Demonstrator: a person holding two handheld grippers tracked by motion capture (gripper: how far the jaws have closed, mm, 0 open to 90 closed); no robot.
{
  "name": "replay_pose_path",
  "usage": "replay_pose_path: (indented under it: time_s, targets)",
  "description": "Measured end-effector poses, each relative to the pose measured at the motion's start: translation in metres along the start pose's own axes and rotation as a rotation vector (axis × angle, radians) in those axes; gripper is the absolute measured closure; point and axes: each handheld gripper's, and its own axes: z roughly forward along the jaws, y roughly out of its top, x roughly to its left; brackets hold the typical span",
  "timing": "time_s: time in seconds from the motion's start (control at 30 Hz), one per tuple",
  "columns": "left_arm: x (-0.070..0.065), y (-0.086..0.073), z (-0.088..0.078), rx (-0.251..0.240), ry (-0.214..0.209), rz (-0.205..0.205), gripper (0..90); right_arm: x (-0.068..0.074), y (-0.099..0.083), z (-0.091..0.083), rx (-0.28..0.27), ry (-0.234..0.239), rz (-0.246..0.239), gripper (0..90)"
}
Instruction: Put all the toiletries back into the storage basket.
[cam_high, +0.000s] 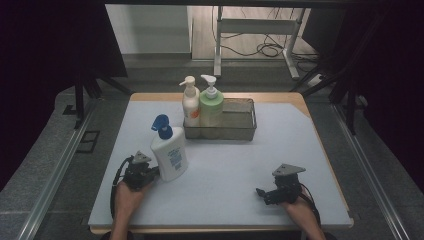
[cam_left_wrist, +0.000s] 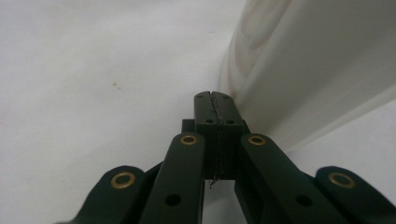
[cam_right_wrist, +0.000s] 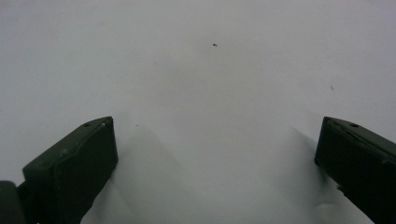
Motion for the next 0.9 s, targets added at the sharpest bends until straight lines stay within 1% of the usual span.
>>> replay_pose_path:
  time_s: [0.13,0.33,0.63,0.83,0.9]
  targets:
    - [-0.003,0.0,0.001,-0.001,-0.005,0.006,89.5,0.0,0.0,0.0,0.0,0.0,0.0,0.0]
    - [-0.012,0.003,0.005,0.004,-0.016,0.028,89.5,0.0,0.0,0.0,0.0,0.0,0.0,0.0]
    - [-0.02,0.004,0.007,0.013,-0.026,0.053,89.4,0.0,0.0,0.0,-0.001,0.0,0.0,0.0]
    - [-0.029,0.006,0.009,0.017,-0.035,0.069,89.5,0.0,0.0,0.0,0.0,0.0,0.0,0.0]
    - [-0.032,0.006,0.009,0.024,-0.041,0.081,89.5,0.0,0.0,0.0,-0.001,0.0,0.0,0.0]
